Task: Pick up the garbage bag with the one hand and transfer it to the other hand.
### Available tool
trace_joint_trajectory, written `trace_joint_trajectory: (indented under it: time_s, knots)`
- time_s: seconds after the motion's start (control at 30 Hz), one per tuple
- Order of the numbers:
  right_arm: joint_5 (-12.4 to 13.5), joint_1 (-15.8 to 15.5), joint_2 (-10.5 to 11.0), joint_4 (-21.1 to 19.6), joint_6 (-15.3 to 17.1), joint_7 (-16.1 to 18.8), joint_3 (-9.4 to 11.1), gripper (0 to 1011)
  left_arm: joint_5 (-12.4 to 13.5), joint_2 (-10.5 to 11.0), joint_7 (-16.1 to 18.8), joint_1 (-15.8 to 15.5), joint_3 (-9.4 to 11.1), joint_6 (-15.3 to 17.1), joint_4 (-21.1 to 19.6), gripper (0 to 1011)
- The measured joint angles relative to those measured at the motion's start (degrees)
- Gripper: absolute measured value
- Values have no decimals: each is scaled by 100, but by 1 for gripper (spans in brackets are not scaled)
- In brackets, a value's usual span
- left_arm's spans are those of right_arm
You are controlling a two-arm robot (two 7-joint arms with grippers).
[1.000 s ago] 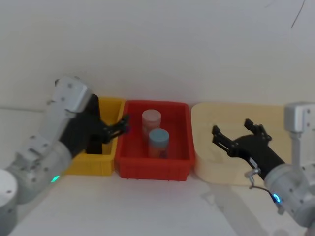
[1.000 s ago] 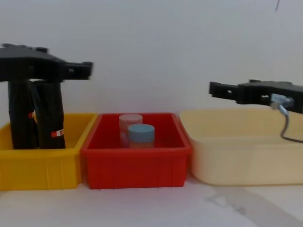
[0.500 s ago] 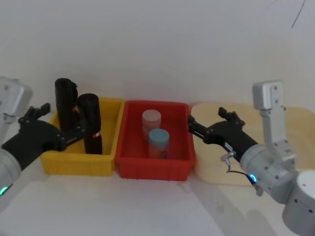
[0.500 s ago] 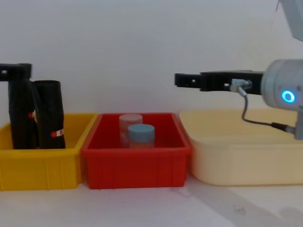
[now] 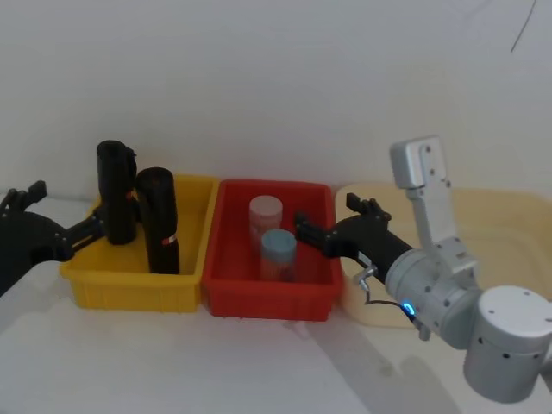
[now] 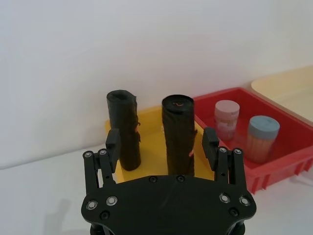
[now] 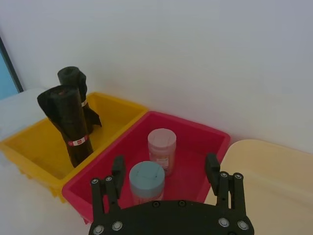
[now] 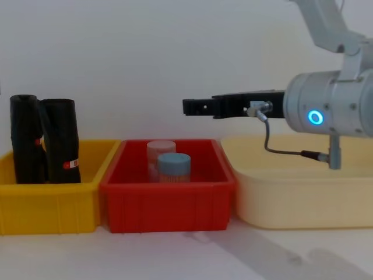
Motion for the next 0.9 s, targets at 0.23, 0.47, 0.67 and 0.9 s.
trace_joint_trajectory:
  time_s: [0.23,0.47,0.67,0.9]
  knots:
    - [-106,115,-84,163,50,13,-114,1000,-134,-49,-339,-327,32,-276,580,1002]
    - [-196,225,-177,366,52,24,-174,1000,-269,-86,-780,-857,260,-462,1315,1001]
    - [-248,255,-226,453,5,18,-187,1000,-320,-107,-1113,-1290,505,-510,1830,1002]
    - [-302,263,-266,522,-57,12,-191,1000,-319,-156,-1545,-1920,907,-514,2522,1001]
